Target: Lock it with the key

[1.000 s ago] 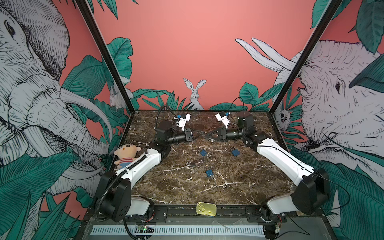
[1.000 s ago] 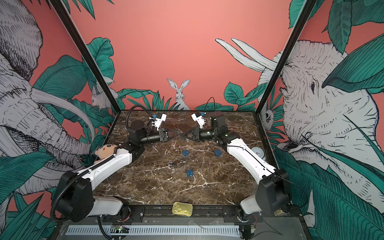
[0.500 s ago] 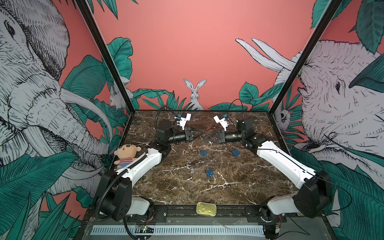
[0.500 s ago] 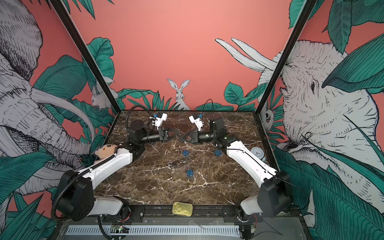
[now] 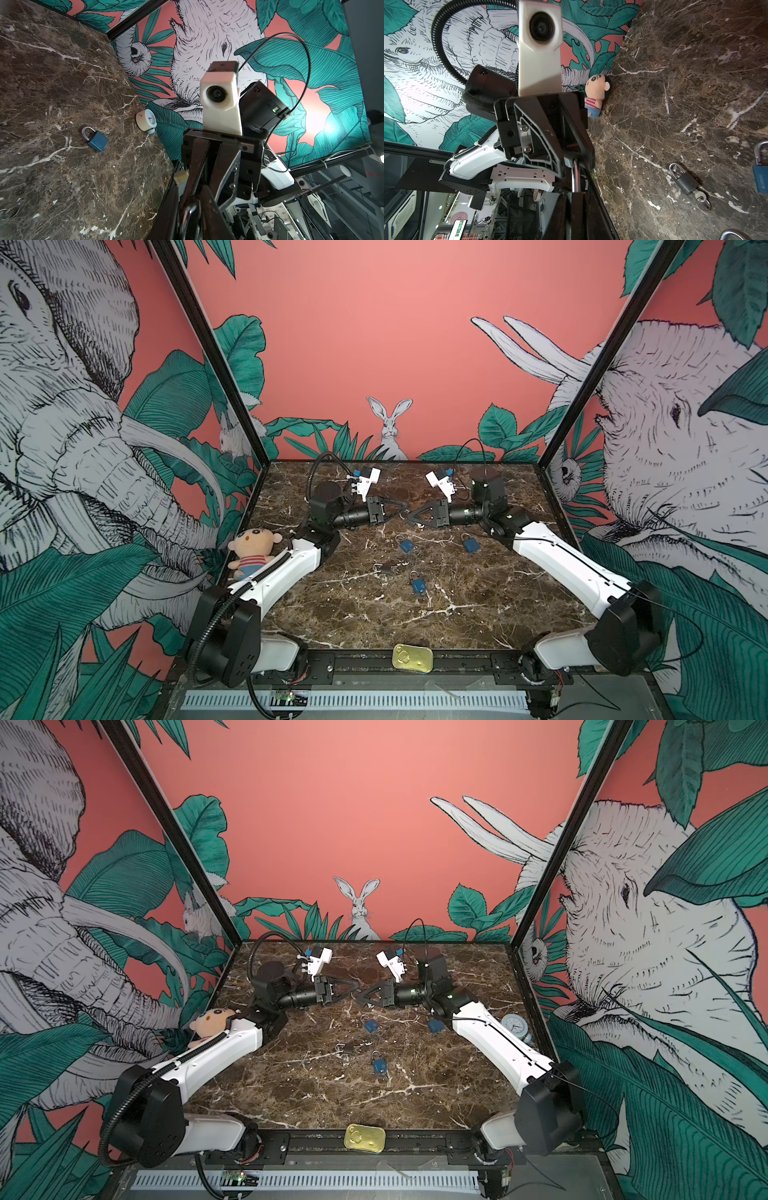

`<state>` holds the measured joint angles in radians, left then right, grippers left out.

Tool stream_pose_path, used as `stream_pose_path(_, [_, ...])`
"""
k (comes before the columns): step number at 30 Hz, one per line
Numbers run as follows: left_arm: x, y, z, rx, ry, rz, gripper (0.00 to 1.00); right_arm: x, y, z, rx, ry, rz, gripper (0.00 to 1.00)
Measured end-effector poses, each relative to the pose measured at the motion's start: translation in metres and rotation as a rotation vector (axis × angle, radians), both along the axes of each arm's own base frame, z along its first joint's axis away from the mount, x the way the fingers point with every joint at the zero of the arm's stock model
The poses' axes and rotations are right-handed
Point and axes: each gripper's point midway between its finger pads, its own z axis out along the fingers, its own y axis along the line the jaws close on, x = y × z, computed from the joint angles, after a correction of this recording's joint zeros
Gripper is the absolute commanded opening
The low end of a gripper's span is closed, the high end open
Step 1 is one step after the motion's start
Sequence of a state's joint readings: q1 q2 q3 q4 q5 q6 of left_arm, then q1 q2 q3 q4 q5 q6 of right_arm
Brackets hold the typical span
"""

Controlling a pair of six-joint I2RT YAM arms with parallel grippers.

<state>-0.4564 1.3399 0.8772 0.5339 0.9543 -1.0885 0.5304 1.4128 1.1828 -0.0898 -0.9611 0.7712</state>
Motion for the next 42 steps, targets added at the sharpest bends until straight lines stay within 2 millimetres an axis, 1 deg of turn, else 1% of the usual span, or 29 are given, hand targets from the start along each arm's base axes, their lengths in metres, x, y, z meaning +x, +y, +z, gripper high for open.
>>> stream_pose_path(5, [-0.002,0.001,-0.004,0.008,0.005,-0.006,0.22,0.002,0.0,0.0,0.0,0.006,-0.011,0.0])
stream_pose_path(7, [-0.004,0.001,-0.006,0.009,0.008,-0.008,0.21,0.003,0.0,0.001,0.003,0.009,-0.016,0.0])
stream_pose_path(13, [-0.004,0.002,-0.006,0.011,0.002,-0.007,0.12,0.005,0.002,0.003,0.016,0.013,-0.021,0.0])
stream_pose_path(14, [-0.004,0.003,-0.006,0.01,0.001,-0.008,0.1,0.006,0.002,0.004,0.018,0.015,-0.022,0.0])
stream_pose_path(16, [-0.004,0.003,-0.005,0.009,-0.001,-0.01,0.02,0.006,0.002,0.005,0.023,0.016,-0.02,0.0])
stream_pose_path(17, [-0.004,0.004,-0.004,0.006,-0.005,-0.01,0.0,0.006,0.001,0.006,0.026,0.014,-0.018,0.0])
stream_pose_path(20, [-0.004,0.004,-0.003,0.005,-0.004,-0.009,0.0,0.006,0.002,0.006,0.028,0.011,-0.018,0.0])
stream_pose_path(21, [-0.004,0.004,-0.003,0.005,-0.004,-0.009,0.0,0.006,0.002,0.006,0.028,0.012,-0.018,0.05])
stream_pose_path(22, [-0.004,0.004,-0.003,0.005,-0.004,-0.008,0.0,0.006,0.002,0.006,0.028,0.011,-0.019,0.15])
stream_pose_path(25, [-0.003,0.004,-0.002,0.0,-0.007,0.001,0.0,0.008,0.001,0.005,0.022,0.005,-0.031,0.27])
stream_pose_path(27, [0.0,0.005,-0.001,-0.003,-0.012,0.016,0.0,0.011,0.001,0.003,0.015,0.009,-0.047,0.37])
stream_pose_path(28, [0.001,0.005,-0.002,-0.004,-0.011,0.022,0.0,0.012,0.001,0.002,0.014,0.008,-0.051,0.39])
stream_pose_path(31, [0.005,0.006,-0.004,-0.007,-0.001,0.048,0.0,0.013,-0.001,0.0,0.011,0.007,-0.062,0.4])
stream_pose_path(38, [0.018,0.009,0.0,-0.036,0.004,0.091,0.0,0.011,-0.013,-0.013,-0.007,0.023,-0.1,0.41])
stream_pose_path(42, [0.021,0.01,0.001,-0.045,0.006,0.099,0.0,0.009,-0.02,-0.011,-0.005,0.014,-0.117,0.41])
